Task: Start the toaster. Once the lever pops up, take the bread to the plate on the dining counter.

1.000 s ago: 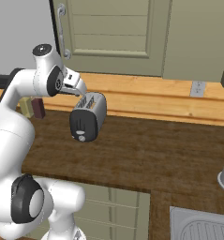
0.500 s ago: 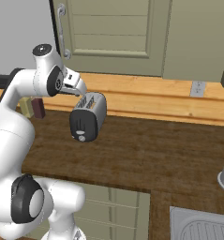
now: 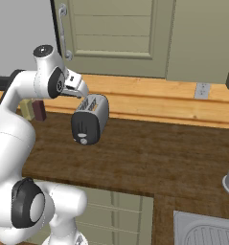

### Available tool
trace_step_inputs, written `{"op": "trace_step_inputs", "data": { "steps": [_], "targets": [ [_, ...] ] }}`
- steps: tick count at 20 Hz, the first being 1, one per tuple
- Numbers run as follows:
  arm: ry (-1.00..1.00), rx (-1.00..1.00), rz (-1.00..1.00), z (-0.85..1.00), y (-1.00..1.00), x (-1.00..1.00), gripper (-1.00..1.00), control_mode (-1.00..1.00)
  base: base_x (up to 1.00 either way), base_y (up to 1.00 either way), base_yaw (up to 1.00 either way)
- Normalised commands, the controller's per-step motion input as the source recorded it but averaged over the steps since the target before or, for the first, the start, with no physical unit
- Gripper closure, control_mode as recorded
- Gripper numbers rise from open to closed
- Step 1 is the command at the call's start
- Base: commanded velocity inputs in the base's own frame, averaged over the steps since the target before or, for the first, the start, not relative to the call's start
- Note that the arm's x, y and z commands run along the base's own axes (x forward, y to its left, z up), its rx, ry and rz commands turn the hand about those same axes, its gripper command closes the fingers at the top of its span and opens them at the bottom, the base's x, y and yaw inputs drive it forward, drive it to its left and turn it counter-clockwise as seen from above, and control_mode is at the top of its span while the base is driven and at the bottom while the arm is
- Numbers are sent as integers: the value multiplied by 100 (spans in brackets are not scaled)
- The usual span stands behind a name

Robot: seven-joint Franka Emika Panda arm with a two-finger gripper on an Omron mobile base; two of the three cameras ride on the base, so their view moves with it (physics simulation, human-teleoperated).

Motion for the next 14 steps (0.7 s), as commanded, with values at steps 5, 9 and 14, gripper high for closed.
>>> {"op": "trace_step_inputs", "data": {
  "steps": [5, 9, 14],
  "targets": [
    [0, 0, 0, 0, 0, 0, -100, -100, 0, 0, 0],
    [0, 0, 0, 0, 0, 0, -100, -100, 0, 0, 0],
    [0, 0, 0, 0, 0, 0, -100, -100, 0, 0, 0]
  ]
}}
